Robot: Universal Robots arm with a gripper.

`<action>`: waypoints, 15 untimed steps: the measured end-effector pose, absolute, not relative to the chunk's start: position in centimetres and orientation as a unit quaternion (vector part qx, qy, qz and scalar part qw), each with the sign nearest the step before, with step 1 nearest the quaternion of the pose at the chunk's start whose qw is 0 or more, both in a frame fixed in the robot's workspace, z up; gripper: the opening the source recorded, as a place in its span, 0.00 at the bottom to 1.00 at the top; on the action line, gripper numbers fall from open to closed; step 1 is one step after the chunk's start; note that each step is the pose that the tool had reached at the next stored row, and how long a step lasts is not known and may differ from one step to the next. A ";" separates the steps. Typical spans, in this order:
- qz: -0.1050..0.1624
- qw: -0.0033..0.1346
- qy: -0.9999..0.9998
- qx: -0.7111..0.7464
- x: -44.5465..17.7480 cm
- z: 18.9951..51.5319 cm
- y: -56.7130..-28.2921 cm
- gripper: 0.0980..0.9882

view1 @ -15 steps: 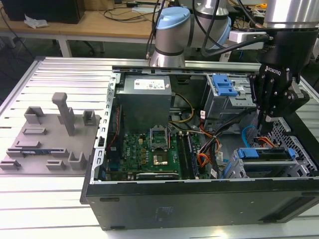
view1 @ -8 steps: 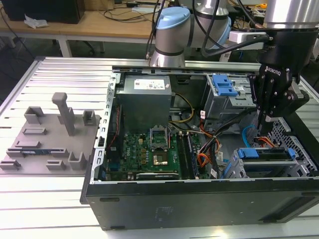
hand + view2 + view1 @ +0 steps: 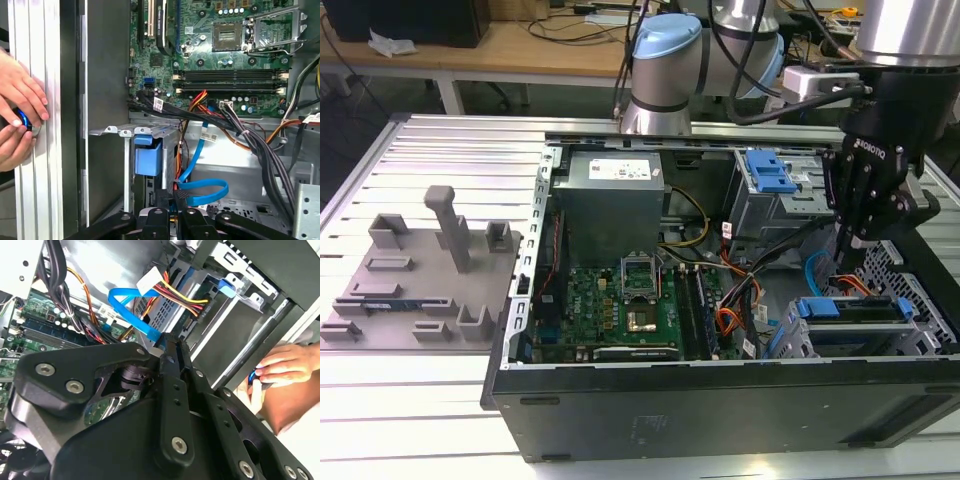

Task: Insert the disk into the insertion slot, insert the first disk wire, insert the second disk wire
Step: 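Insert the second disk wire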

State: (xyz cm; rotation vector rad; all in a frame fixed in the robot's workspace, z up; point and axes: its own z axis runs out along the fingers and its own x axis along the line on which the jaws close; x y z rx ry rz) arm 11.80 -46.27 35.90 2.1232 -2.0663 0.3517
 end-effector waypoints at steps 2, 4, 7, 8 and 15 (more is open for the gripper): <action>0.116 0.080 -0.691 0.709 12.1 35.9 -46.4 0.07; 0.108 0.074 -0.692 0.710 12.3 35.9 -46.4 0.07; 0.089 0.054 -0.696 0.711 12.3 35.9 -46.5 0.07; 0.084 0.050 -0.696 0.711 12.3 35.9 -46.5 0.07; 0.054 0.019 -0.701 0.711 12.7 35.9 -47.3 0.07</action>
